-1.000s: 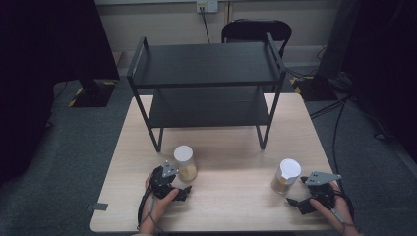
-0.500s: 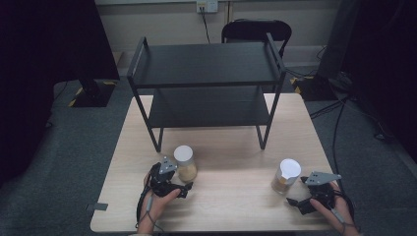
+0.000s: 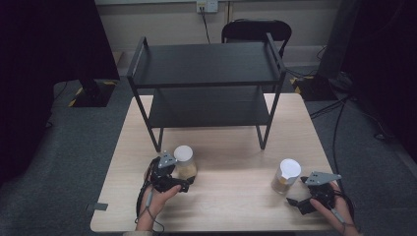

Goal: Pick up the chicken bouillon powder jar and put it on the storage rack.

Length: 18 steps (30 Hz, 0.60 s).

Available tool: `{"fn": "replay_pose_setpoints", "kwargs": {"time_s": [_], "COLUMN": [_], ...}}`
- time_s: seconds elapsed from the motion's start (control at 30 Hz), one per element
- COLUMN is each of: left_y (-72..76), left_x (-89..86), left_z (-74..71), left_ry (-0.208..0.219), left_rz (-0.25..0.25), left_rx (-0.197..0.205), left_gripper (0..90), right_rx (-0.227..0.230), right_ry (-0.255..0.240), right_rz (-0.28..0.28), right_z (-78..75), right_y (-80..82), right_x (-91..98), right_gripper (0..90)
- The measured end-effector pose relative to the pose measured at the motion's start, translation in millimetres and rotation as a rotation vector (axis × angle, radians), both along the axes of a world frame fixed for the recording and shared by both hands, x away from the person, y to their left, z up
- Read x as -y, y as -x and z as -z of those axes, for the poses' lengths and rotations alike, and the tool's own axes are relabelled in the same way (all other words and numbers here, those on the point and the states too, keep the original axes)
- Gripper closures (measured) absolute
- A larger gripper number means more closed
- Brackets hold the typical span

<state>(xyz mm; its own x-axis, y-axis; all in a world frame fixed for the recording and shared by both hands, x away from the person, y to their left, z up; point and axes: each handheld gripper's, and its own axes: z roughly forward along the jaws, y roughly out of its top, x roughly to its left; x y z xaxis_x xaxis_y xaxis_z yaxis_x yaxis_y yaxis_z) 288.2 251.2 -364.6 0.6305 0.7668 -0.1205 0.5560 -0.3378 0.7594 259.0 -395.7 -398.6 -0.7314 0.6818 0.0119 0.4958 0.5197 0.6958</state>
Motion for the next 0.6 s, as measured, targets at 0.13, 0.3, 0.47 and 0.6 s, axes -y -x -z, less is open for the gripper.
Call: {"fn": "replay_pose_setpoints", "kwargs": {"time_s": [0.13,0.3,0.47,0.6], "left_y": [-2.5,-5.0,-7.8,-8.9], "left_x": [0.4,0.3,-0.3,-1.7], "left_z": [-2.9,-3.6,-4.9,-4.5], "left_ry": [0.011,0.027,0.038,0.056], "left_rz": [-0.015,-0.029,-0.039,-0.047], "left_rx": [0.007,0.015,0.02,0.023], "left_gripper": [2.1,2.4,3.1,3.7], "right_rx": [0.001,0.0,0.0,0.001], "right_ry": [0.0,0.0,0.0,0.0], "right_rz": [0.0,0.0,0.0,0.0], "right_z": [0.1,0.0,0.0,0.1], "right_y": [0.0,0.0,0.0,0.0], "right_x": [0.1,0.0,0.0,0.0], "right_gripper": [0.0,0.0,0.0,0.0]}}
